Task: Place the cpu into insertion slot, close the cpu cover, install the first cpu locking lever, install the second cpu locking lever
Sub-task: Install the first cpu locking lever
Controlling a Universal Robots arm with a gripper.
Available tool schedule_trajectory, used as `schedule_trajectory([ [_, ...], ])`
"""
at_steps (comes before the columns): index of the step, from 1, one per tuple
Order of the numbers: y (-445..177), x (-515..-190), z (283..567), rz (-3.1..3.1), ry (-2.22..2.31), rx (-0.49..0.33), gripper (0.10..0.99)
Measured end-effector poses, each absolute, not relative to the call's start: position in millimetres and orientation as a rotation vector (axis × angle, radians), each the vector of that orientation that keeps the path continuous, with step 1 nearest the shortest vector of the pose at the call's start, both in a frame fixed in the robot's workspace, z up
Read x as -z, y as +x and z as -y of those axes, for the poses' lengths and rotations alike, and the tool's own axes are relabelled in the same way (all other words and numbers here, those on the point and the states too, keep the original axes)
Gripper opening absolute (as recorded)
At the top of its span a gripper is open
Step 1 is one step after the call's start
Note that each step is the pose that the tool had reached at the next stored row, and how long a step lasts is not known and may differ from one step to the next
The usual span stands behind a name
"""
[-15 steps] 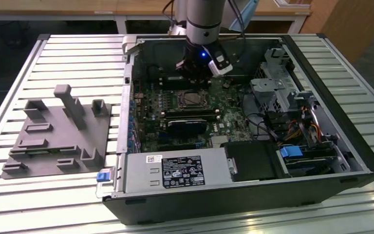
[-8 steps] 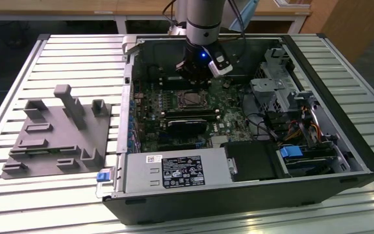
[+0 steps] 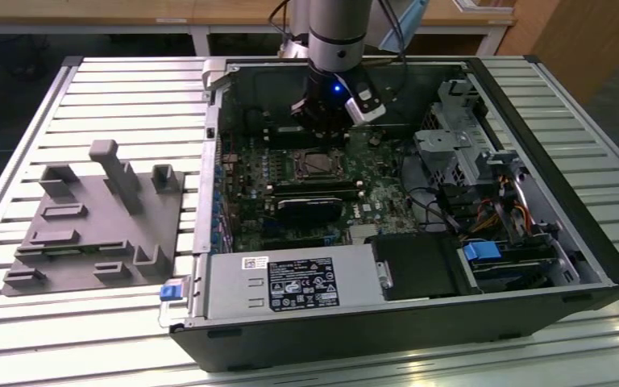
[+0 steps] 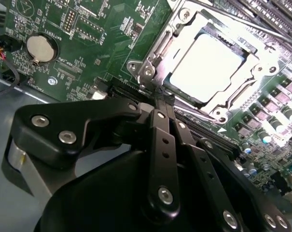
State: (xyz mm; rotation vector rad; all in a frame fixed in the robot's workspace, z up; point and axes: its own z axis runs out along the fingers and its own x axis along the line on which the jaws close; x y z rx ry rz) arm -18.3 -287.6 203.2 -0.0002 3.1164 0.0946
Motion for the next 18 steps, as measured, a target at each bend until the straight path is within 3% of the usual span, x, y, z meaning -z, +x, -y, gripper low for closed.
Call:
schedule_trajectory([
  [18,-18.1,-196.2,287.0,-3.117,0.0,-0.075,0.106],
])
